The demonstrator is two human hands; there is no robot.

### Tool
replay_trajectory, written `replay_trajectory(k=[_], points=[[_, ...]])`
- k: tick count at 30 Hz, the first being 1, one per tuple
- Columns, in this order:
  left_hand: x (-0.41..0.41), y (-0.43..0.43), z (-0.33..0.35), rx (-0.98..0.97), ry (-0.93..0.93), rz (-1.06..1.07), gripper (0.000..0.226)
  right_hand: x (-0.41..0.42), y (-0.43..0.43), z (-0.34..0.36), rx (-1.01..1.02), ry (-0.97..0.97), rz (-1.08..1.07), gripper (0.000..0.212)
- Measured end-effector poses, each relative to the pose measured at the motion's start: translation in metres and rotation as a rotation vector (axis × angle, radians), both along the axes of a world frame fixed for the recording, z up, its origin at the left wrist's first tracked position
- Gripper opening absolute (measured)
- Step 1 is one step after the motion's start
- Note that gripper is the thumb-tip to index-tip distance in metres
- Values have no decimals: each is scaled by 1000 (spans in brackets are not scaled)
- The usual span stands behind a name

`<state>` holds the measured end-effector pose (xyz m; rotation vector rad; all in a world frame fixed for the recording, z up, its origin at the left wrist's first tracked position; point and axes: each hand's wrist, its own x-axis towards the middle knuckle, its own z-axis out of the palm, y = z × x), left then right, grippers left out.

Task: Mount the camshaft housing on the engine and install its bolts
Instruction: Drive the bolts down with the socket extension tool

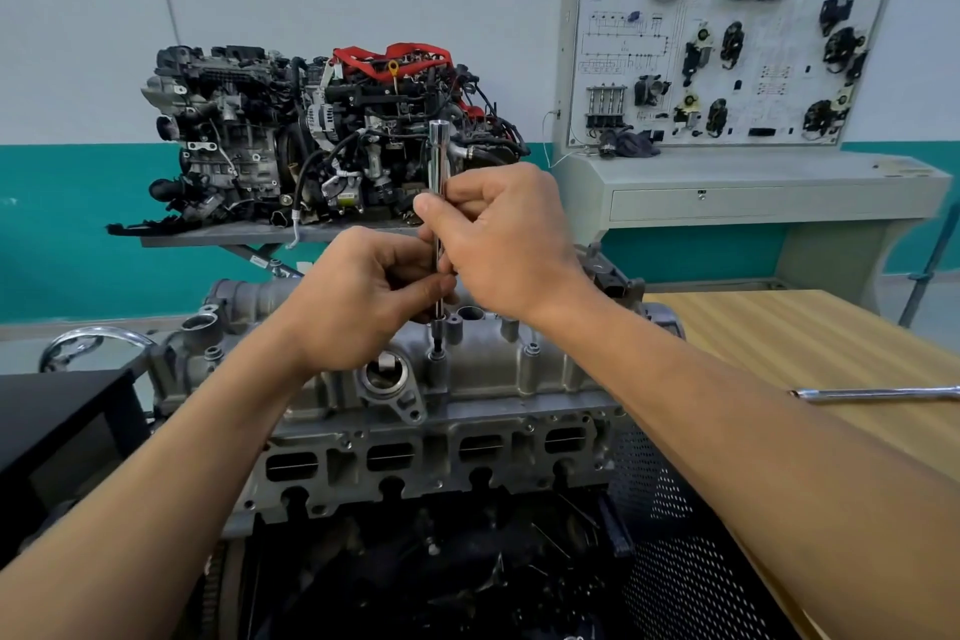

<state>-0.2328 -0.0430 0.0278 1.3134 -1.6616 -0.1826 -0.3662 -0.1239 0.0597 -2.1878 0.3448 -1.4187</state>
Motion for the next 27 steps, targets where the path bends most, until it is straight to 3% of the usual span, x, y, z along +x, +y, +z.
replay_trajectory(k=[3,9,16,27], points=[[-1,1,-2,-46,-8,54,12,-2,-5,5,74,69,112,27],[-9,16,33,-259,88,150,4,9,3,46,-36,36,228,28],[37,51,31,-170,31,323,11,53,18,37,93,175,397,26],[82,98,18,-256,23,484,16,101,59,37,4,257,530,21]])
